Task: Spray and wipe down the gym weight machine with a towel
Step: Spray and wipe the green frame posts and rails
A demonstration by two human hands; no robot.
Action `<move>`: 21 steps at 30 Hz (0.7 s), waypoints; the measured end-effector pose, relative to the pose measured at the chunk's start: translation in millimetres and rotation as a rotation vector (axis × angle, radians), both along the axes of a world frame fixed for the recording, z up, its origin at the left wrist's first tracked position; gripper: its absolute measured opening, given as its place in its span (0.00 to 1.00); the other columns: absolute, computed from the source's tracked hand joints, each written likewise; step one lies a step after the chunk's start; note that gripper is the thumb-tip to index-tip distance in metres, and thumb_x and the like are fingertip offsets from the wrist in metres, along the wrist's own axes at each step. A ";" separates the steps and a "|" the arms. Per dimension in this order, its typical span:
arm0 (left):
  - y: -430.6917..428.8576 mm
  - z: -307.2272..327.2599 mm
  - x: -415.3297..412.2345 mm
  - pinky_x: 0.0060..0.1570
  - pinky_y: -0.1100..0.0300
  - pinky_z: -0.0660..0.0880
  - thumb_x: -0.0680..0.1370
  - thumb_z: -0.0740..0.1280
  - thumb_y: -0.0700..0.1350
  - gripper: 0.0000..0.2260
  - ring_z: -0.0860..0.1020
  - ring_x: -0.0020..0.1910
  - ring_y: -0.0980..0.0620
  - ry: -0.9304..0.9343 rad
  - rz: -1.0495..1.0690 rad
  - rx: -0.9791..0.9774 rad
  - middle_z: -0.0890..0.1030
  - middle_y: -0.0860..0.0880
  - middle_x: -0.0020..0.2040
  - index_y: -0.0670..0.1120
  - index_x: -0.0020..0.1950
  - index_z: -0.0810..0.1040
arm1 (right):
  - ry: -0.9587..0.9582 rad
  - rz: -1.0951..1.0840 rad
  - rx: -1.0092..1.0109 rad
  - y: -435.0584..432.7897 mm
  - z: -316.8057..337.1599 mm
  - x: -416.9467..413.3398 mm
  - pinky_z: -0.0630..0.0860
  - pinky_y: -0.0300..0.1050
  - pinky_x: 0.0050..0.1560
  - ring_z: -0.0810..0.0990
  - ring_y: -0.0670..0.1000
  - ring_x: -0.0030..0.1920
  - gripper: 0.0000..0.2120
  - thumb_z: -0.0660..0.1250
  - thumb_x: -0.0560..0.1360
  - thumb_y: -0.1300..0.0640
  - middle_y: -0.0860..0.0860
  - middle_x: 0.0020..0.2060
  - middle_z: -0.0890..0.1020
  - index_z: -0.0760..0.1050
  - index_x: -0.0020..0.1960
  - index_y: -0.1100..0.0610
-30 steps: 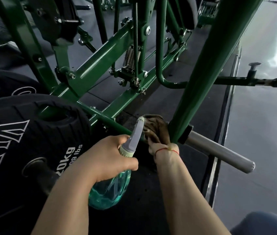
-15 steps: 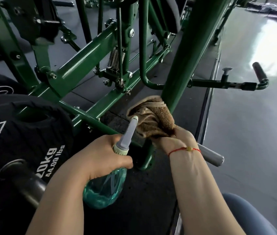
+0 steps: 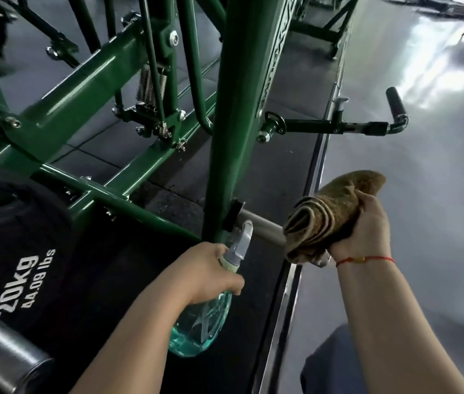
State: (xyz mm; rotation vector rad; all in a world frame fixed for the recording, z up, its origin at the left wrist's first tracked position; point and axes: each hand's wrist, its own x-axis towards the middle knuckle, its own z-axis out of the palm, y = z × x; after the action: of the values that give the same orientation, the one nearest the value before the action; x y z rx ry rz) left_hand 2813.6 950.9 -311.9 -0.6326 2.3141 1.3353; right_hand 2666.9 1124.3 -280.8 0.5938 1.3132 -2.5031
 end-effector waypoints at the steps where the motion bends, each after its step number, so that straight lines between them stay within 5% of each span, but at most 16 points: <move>1: 4.7 -4.0 -2.8 0.39 0.56 0.74 0.68 0.75 0.48 0.08 0.79 0.38 0.51 -0.017 -0.011 -0.009 0.80 0.52 0.40 0.54 0.43 0.79 | 0.026 0.016 0.018 5.1 -1.4 -1.3 0.82 0.50 0.32 0.85 0.54 0.32 0.11 0.64 0.79 0.51 0.54 0.39 0.83 0.78 0.55 0.57; 8: 22.4 -24.9 -13.6 0.34 0.60 0.68 0.68 0.75 0.47 0.16 0.72 0.30 0.54 -0.095 0.015 -0.030 0.72 0.56 0.28 0.56 0.24 0.73 | 0.056 0.122 0.227 32.3 -20.2 -18.3 0.83 0.56 0.43 0.86 0.59 0.45 0.16 0.67 0.77 0.52 0.58 0.50 0.85 0.78 0.62 0.58; 11: 25.7 -28.7 -16.2 0.36 0.60 0.72 0.68 0.75 0.47 0.11 0.75 0.33 0.55 -0.112 -0.025 0.014 0.77 0.55 0.33 0.57 0.31 0.75 | 0.117 0.152 0.286 36.9 -17.3 -23.0 0.82 0.64 0.52 0.85 0.64 0.54 0.15 0.68 0.76 0.52 0.61 0.55 0.84 0.80 0.60 0.57; 15: 34.3 -29.8 -17.7 0.38 0.62 0.71 0.69 0.76 0.46 0.08 0.74 0.34 0.56 -0.090 -0.100 0.090 0.76 0.55 0.36 0.49 0.45 0.79 | 0.213 0.171 0.327 44.8 -9.1 -28.6 0.82 0.65 0.50 0.84 0.65 0.53 0.07 0.66 0.78 0.55 0.60 0.52 0.85 0.80 0.54 0.55; 21: 47.5 -28.3 -26.6 0.37 0.60 0.70 0.69 0.76 0.46 0.11 0.71 0.30 0.57 -0.053 -0.143 0.113 0.72 0.57 0.29 0.50 0.35 0.74 | 0.298 0.130 0.510 65.1 -3.0 -31.0 0.83 0.64 0.49 0.85 0.63 0.52 0.06 0.67 0.77 0.55 0.59 0.54 0.84 0.80 0.52 0.52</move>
State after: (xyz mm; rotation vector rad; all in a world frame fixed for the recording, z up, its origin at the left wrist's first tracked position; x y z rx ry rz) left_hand 2787.0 998.4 -340.3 -0.4523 2.1800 1.3543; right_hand 2635.8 1189.4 -283.8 0.2170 2.0547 -2.2096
